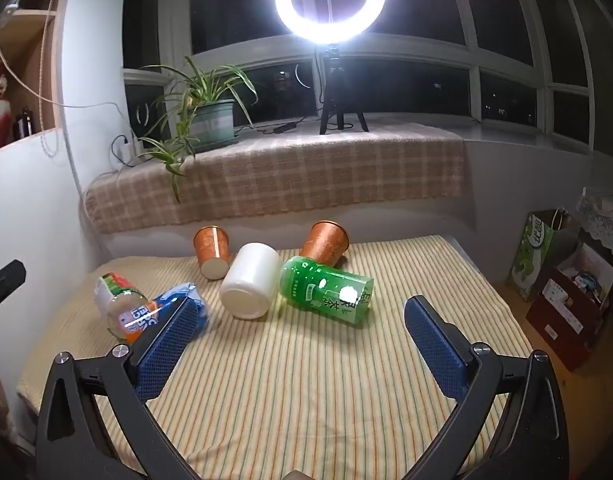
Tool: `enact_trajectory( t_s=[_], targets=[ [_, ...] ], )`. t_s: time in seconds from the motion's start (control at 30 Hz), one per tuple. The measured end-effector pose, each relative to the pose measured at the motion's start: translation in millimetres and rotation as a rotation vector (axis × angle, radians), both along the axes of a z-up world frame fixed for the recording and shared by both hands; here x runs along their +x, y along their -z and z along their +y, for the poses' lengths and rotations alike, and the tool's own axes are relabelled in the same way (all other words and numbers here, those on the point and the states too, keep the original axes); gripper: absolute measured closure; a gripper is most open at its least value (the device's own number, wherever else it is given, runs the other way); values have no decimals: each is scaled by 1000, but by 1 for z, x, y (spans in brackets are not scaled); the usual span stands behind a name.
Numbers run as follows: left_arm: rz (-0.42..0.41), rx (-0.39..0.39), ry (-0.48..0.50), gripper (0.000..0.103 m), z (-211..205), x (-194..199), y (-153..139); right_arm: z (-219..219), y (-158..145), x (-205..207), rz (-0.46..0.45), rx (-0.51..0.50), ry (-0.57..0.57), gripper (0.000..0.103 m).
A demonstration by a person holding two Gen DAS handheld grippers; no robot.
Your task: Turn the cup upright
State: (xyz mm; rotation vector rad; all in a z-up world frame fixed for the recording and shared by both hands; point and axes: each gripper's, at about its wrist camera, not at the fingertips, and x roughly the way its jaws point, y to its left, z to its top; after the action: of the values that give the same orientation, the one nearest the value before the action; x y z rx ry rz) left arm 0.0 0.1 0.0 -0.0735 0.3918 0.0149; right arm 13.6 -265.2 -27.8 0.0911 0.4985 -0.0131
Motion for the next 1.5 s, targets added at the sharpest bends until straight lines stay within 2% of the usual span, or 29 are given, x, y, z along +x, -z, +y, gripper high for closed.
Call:
enact_trajectory(
  t_s=[1.5],
  targets=[
    [15, -3, -12, 0, 6, 3, 3, 2, 9, 3, 46, 15, -11, 1]
  ],
)
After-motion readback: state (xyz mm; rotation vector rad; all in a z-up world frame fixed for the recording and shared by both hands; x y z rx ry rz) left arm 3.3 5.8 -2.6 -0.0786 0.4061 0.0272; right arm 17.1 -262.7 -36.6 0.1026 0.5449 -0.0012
